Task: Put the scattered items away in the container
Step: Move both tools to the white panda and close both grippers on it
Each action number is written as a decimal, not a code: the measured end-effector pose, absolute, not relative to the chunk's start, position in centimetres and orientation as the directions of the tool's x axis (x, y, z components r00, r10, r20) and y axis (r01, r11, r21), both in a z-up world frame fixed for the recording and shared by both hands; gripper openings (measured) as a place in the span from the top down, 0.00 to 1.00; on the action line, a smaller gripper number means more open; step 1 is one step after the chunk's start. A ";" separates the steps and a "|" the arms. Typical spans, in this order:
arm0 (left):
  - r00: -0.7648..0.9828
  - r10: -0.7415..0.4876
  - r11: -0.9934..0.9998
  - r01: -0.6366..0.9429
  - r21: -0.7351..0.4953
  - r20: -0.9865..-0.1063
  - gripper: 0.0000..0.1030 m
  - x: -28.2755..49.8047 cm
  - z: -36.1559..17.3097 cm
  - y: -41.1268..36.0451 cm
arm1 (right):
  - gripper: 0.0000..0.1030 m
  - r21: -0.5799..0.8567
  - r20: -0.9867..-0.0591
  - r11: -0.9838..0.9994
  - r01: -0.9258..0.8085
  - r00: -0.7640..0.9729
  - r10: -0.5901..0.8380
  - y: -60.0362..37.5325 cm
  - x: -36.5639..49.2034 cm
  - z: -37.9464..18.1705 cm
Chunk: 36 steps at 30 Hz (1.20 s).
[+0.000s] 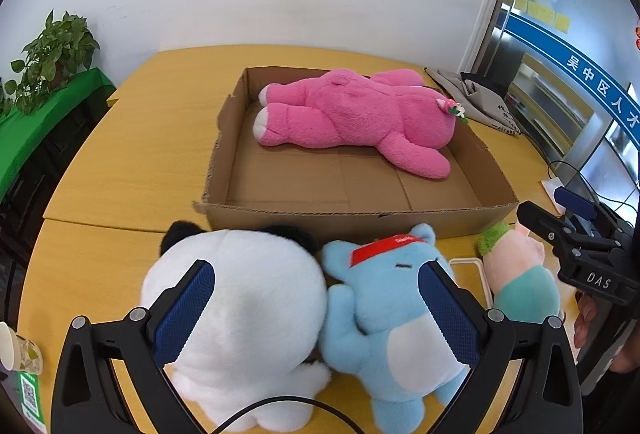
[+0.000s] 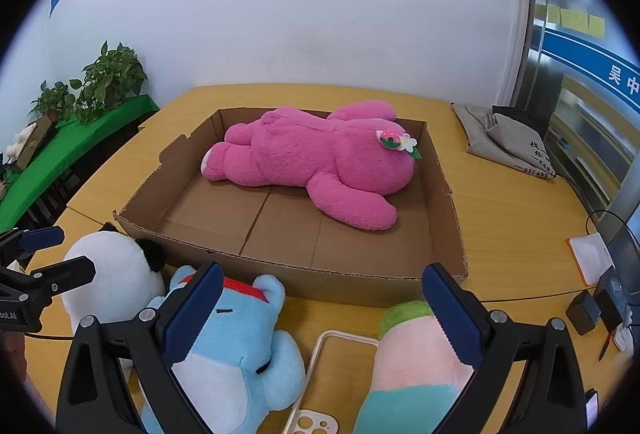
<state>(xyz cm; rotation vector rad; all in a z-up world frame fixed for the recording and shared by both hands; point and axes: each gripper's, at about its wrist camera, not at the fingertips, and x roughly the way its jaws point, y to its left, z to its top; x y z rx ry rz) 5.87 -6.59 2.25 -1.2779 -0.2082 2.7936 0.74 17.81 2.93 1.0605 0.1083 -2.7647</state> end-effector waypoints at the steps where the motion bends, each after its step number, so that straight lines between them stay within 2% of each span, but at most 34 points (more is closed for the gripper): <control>1: -0.653 0.109 -0.989 0.004 -0.147 -0.750 0.00 6.3 2.2 -7.3 | 0.03 0.005 -0.671 -0.980 0.200 -0.726 -0.152 17.4 0.9 2.9; 5: -0.646 0.092 -0.990 0.022 -0.139 -0.757 0.00 8.0 1.6 -10.1 | 0.03 0.049 -0.679 -0.963 0.264 -0.698 -0.225 15.1 1.9 2.8; 10: -0.617 0.153 -0.981 0.002 -0.195 -0.772 0.00 7.9 -0.5 -12.4 | 0.03 0.101 -0.685 -0.900 0.424 -0.627 -0.372 9.5 3.9 2.3; 17: -0.572 0.237 -0.962 -0.022 -0.274 -0.786 0.00 7.7 -3.6 -15.8 | 0.03 0.126 -0.730 -0.774 0.621 -0.470 -0.496 1.4 6.7 -0.8; 22: -0.524 0.332 -0.934 -0.068 -0.350 -0.784 0.00 6.6 -6.2 -17.5 | 0.03 0.159 -0.780 -0.775 0.611 -0.404 -0.479 -1.4 5.9 -4.1; 25: -0.488 0.472 -0.868 -0.114 -0.482 -0.734 0.00 5.2 -8.1 -18.2 | 0.03 0.214 -0.810 -0.791 0.574 -0.348 -0.472 -2.4 4.9 -6.7; 27: -0.483 0.488 -0.860 -0.127 -0.494 -0.727 0.00 4.7 -8.6 -18.1 | 0.03 0.213 -0.822 -0.800 0.560 -0.341 -0.457 -2.9 4.8 -8.0; 29: -0.473 0.489 -0.862 -0.134 -0.489 -0.733 0.00 4.5 -8.8 -17.8 | 0.02 0.151 -0.820 -0.803 0.576 -0.380 -0.427 -3.9 5.3 -8.7; 33: -0.464 0.493 -0.862 -0.147 -0.485 -0.736 0.05 4.7 -8.6 -17.4 | 0.11 0.113 -0.813 -0.817 0.565 -0.421 -0.403 -4.4 5.5 -9.4; 36: -0.474 0.510 -0.849 -0.145 -0.508 -0.718 0.12 5.0 -8.4 -17.5 | 0.25 0.138 -0.803 -0.816 0.562 -0.418 -0.424 -3.8 5.6 -9.0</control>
